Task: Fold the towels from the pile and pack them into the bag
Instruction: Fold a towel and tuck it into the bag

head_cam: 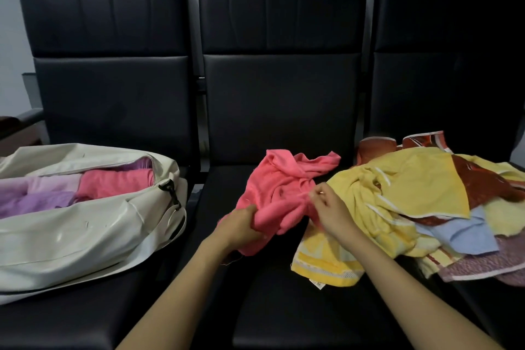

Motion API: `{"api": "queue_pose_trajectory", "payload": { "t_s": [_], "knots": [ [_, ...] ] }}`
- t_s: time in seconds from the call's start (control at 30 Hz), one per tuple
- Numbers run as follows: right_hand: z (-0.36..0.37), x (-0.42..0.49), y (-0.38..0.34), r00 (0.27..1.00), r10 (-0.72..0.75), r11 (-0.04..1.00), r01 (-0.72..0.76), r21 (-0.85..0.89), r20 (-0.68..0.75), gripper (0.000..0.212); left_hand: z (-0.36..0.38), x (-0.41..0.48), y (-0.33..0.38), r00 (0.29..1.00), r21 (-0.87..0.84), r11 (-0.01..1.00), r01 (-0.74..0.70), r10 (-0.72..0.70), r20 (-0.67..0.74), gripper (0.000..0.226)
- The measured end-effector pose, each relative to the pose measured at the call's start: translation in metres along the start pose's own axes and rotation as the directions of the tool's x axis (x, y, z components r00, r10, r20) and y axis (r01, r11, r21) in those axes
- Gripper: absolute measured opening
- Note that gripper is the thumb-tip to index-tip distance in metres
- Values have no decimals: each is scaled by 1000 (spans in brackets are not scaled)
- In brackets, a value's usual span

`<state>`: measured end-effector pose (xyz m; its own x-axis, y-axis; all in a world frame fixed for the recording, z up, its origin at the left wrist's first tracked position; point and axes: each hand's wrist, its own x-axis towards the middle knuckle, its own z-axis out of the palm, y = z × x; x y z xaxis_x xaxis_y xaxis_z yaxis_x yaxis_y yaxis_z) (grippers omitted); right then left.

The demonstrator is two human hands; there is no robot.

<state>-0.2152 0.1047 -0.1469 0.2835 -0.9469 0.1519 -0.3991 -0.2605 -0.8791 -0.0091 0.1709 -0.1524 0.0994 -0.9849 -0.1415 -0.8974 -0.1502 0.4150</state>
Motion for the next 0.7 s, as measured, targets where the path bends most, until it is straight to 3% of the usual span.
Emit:
{"api": "queue_pose_trajectory", "payload": {
  "t_s": [0.07, 0.17, 0.2, 0.3, 0.4, 0.43, 0.5, 0.57, 0.6, 0.7],
  "knots": [
    [-4, 3, 3, 996, 76, 996, -74, 55, -40, 16, 1, 2, -8, 993, 34, 999, 22, -25, 111, 52],
    [-5, 3, 14, 990, 124, 991, -127, 51, 63, 19, 5, 6, -17, 982, -12, 999, 32, -30, 189, 54],
    [-8, 4, 14, 986, 123, 992, -124, 1, 113, 23, 4, 8, -20, 981, -1, 999, 46, -45, 191, 62],
    [-27, 4, 13, 945, 119, 923, 7, -384, 305, 44, -3, 13, -35, 969, 74, 992, 102, -116, 217, 74],
    [-43, 0, 15, 822, 345, 768, 30, -639, 454, 55, -6, 14, -45, 975, 0, 985, 173, -171, 141, 29],
    [-43, -1, 19, 819, 361, 726, 53, -686, 445, 44, -7, 14, -46, 981, -20, 983, 182, -180, 70, 18],
    [-40, 0, 26, 905, 254, 694, 75, -716, 341, 17, -10, 15, -45, 974, 15, 981, 193, -190, -121, 12],
    [-37, 4, 26, 975, 96, 758, 58, -650, 199, 19, -12, 17, -47, 942, 41, 969, 243, -226, -247, 22],
    [-35, 7, 26, 989, 33, 827, 56, -560, 147, 20, -12, 18, -49, 937, 77, 957, 280, -254, -241, 26],
    [-29, 4, 14, 988, 24, 997, -12, -80, 154, 11, -12, 14, -48, 965, 269, 927, 261, -259, -44, 49]
  ]
}}
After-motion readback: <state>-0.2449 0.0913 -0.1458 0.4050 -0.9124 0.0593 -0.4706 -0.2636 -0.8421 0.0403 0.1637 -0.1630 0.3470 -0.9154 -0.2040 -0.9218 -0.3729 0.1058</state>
